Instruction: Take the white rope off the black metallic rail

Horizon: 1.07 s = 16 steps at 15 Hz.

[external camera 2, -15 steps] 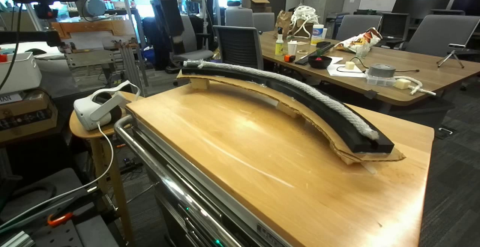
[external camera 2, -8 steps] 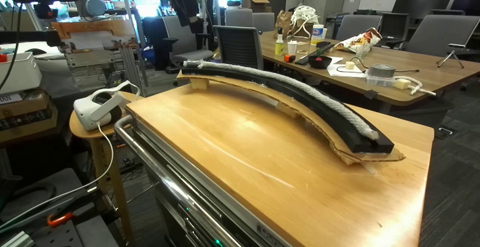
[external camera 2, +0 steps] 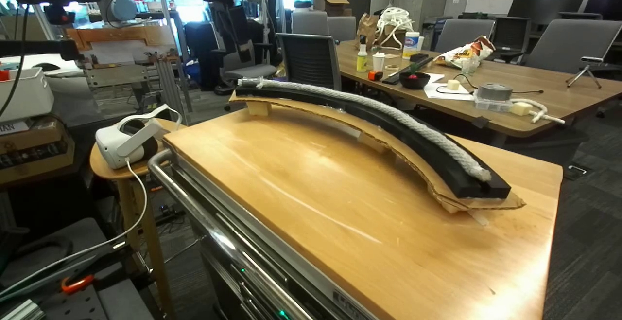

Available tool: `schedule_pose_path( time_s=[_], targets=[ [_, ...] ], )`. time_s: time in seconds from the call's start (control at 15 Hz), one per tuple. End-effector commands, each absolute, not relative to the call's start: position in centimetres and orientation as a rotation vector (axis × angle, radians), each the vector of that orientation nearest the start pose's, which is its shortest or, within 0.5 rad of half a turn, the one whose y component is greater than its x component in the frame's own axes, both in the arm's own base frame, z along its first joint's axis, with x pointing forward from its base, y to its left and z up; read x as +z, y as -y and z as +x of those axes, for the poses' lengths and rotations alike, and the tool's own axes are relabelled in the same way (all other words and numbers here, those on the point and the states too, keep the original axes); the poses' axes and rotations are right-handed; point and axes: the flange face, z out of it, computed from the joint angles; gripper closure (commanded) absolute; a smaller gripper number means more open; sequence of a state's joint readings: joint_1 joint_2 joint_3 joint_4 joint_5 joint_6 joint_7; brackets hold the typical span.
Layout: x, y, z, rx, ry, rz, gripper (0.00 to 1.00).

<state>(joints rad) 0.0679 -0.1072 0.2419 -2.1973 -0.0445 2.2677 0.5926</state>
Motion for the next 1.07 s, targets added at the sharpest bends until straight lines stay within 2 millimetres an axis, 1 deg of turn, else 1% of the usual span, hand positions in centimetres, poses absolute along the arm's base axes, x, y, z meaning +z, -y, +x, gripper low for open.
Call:
schedule_pose_path(
  time_s=[0.0,0.13,0.33,0.53,0.6,0.73,0.87,1.0],
  targets=[
    [43.9,-19.4,55.7,-0.311,-0.488,-3.067,0.0],
    [43.3,-20.4,58.1,-0.285,-0.575,-3.044,0.0],
    [42.5,-21.8,61.4,-0.272,-0.623,-3.005,0.0],
    [41.2,-22.9,64.0,-0.224,-0.658,-2.998,0.0],
    [40.7,-23.2,64.6,-0.194,-0.659,-3.005,0.0],
    [39.5,-23.7,65.4,-0.075,-0.659,-3.045,0.0],
    [38.3,-24.2,65.6,0.072,-0.635,-3.096,0.0],
    [37.6,-24.5,65.9,0.147,-0.648,-3.125,0.0]
  ],
)
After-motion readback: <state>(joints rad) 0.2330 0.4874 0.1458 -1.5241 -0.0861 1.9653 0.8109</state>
